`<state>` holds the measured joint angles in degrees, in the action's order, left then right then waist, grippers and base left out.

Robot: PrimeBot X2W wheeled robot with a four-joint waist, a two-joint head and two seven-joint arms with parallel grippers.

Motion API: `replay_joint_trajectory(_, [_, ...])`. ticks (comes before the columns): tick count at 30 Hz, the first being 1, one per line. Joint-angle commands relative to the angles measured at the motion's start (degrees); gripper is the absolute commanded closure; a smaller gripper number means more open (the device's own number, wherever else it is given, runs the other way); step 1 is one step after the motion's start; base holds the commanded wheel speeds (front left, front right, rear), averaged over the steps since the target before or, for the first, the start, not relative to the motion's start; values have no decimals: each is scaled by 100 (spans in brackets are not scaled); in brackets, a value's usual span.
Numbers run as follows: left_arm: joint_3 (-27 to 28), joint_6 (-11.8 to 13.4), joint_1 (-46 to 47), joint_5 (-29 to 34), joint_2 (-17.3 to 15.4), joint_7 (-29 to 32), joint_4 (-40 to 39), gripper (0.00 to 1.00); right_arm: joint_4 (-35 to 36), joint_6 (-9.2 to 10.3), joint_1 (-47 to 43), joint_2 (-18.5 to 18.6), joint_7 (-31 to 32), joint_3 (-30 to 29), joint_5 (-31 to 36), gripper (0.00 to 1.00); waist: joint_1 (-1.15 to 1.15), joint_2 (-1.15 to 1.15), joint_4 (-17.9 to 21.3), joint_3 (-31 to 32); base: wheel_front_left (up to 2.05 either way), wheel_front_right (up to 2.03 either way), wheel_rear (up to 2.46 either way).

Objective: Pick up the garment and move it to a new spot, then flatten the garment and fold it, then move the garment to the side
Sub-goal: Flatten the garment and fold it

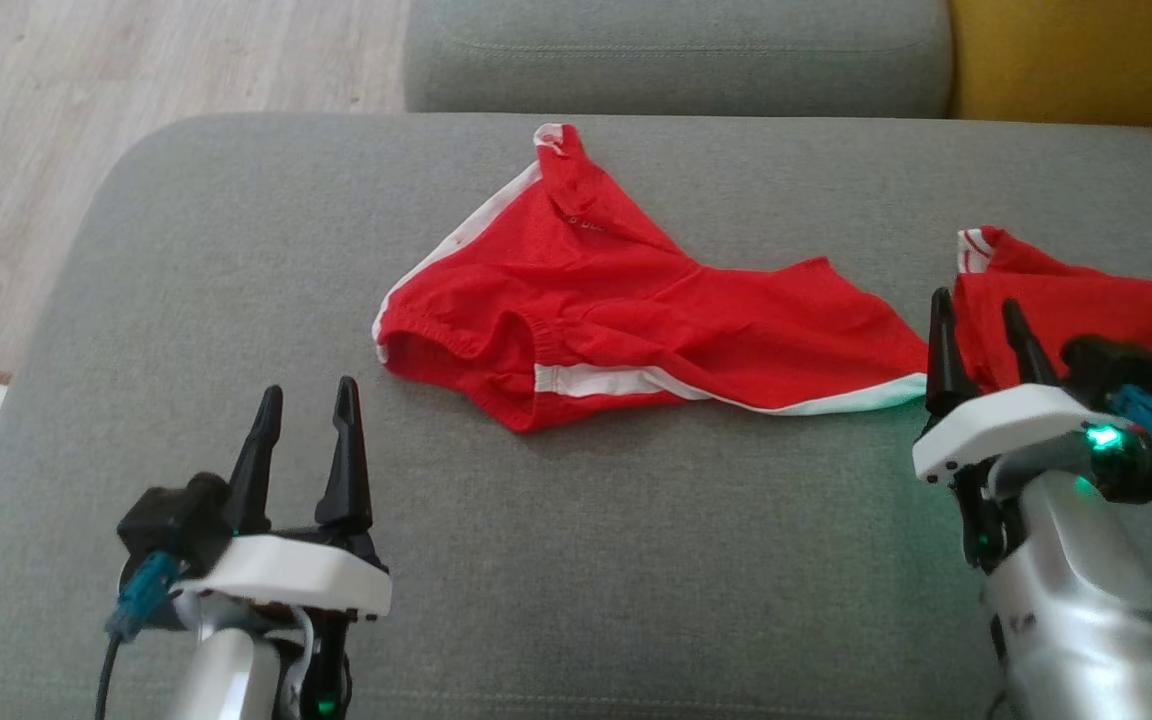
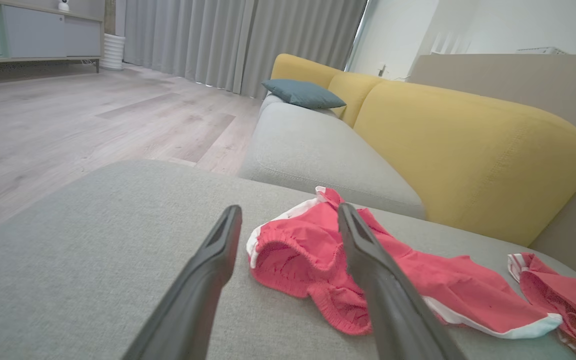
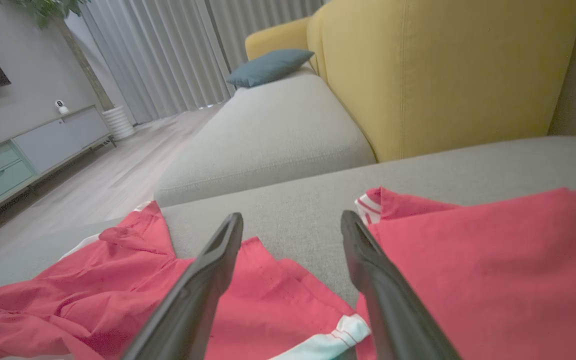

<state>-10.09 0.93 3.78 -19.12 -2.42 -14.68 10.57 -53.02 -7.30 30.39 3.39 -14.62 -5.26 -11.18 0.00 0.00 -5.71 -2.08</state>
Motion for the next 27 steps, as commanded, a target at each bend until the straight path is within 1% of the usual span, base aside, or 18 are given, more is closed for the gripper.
replay_joint_trajectory(1, [189,-38,254,47,-45,-32,-280,0,664,-19,-162,-51,-38,242,33,0,0,0,68,35,0,0,0])
replay_joint_trajectory(5, [126,-20,251,5,-45,-32,-403,0,1791,-19,-776,-51,-38,402,581,0,0,0,168,47,0,0,0])
replay_joint_trajectory(6, [100,-18,255,-16,-45,-32,-425,0,2001,-19,-955,-51,-38,430,599,0,0,0,187,39,0,0,0])
replay_joint_trajectory(7, [100,-18,255,-16,-45,-32,-425,0,2001,-19,-955,-51,-38,430,599,0,0,0,187,39,0,0,0])
replay_joint_trajectory(8, [76,-13,261,-32,-45,-32,-445,0,2188,-19,-1117,-51,-38,451,598,0,0,0,211,26,0,0,0])
replay_joint_trajectory(10, [17,-19,279,-42,-45,-32,-466,0,2505,-19,-1387,-51,-38,296,629,0,0,0,252,-4,0,0,0])
replay_joint_trajectory(14, [-133,-50,341,-57,-45,-32,-455,0,2871,-19,-1641,-51,17,189,394,0,0,0,322,-83,0,0,0])
replay_joint_trajectory(18, [-386,-196,471,-18,-45,-32,-248,0,3161,-19,-1722,-51,148,271,336,0,0,0,413,-175,0,0,0])
replay_joint_trajectory(22, [-671,-355,715,94,-47,-31,301,0,3402,-19,-1747,-51,253,321,296,0,0,0,538,-299,0,0,0])
replay_joint_trajectory(27, [-841,-492,1161,88,-50,136,1039,0,3596,-19,-1766,-51,300,348,239,0,0,0,737,-488,0,0,0])
